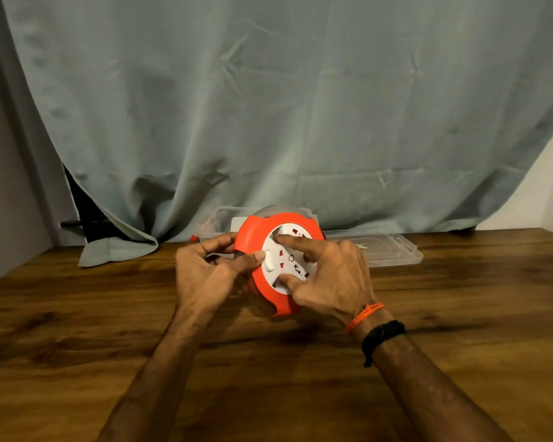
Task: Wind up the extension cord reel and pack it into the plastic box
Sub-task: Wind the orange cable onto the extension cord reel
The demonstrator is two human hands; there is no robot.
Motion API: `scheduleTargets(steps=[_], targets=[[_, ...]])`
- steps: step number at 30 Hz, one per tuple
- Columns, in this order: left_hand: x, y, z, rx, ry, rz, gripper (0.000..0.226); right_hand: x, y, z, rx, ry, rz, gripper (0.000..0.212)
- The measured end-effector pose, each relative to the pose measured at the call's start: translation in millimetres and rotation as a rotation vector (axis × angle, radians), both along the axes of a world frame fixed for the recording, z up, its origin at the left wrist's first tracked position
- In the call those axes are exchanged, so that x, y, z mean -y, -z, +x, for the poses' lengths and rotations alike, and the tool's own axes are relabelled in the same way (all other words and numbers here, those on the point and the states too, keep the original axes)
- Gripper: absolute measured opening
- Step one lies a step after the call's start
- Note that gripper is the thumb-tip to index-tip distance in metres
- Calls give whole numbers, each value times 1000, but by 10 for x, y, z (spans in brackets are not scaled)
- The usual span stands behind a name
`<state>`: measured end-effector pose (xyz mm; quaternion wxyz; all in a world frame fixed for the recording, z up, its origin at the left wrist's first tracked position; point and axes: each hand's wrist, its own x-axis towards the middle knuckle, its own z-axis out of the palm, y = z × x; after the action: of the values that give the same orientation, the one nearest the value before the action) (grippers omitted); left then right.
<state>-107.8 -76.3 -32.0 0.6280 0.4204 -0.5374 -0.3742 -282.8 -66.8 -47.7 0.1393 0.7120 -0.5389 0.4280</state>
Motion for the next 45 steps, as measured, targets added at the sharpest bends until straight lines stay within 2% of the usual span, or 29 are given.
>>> scheduleTargets(steps=[4,6,9,13,16,19,21,23,26,30,34,38,41,45], targets=[[-1,0,4,-18,2,13,32,23,-21,-38,-45,-44,6,68],[3,-2,9,-52,11,30,34,22,-48,-75,10,-95,45,68],[12,-13,29,-180,49,99,34,58,-48,-112,300,-208,141,66],[26,-24,64,-244,81,135,25,132,-41,-185,793,-351,109,37],[52,-15,101,-243,98,155,22,180,-71,-284,963,-278,48,14],[74,8,124,-242,122,176,20,190,-98,-326,997,-165,174,3],[91,21,140,-245,127,184,19,212,-56,-335,977,-62,283,14],[109,33,165,-251,138,192,19,244,-23,-349,1025,-48,371,24],[115,37,205,-253,185,219,21,248,-21,-370,1166,-159,534,31],[114,46,224,-230,226,234,33,251,-21,-336,1374,-389,712,24],[121,66,242,-217,236,235,34,252,-43,-294,1607,-601,725,17],[140,64,257,-204,233,226,37,265,-22,-289,1771,-664,664,15],[140,53,271,-189,244,213,38,287,14,-281,1795,-667,643,16],[129,55,279,-147,273,209,36,304,53,-223,1750,-630,544,4]])
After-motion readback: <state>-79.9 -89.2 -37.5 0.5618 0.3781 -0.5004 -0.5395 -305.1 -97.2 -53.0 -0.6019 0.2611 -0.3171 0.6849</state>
